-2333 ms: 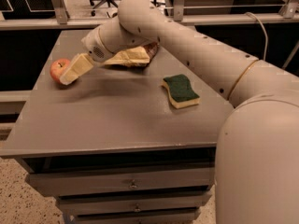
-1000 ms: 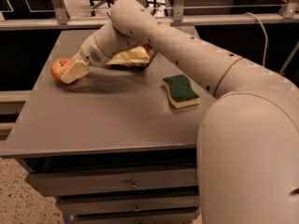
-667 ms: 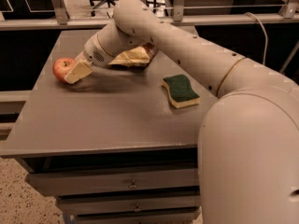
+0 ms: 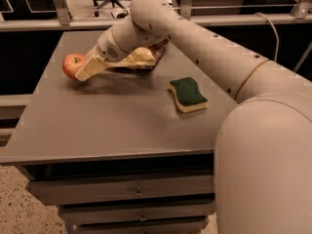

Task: Move apple near sponge

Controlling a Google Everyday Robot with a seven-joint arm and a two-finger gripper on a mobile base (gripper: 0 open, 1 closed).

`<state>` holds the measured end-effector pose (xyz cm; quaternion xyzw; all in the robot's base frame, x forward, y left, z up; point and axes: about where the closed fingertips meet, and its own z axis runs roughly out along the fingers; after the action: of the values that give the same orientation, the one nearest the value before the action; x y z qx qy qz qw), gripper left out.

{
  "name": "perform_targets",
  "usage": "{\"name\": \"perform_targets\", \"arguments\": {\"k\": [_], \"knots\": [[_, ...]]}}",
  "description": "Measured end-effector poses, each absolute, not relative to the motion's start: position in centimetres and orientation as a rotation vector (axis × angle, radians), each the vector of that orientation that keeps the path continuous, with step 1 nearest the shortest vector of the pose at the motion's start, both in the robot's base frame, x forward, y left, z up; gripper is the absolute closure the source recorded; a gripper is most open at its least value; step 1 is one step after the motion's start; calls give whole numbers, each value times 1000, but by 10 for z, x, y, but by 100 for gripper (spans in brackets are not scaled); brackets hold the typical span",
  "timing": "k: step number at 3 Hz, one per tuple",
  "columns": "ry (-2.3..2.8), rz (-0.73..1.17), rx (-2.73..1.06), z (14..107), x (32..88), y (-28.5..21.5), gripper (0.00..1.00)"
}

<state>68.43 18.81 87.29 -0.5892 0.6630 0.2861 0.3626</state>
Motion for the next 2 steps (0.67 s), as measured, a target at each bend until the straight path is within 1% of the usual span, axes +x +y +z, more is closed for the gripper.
{"name": "perform_targets", "arguments": {"k": [1,2], "knots": [[1651,691,-1434,915,688,163,100],[1666,686,-1394,934,675,136,100]]}}
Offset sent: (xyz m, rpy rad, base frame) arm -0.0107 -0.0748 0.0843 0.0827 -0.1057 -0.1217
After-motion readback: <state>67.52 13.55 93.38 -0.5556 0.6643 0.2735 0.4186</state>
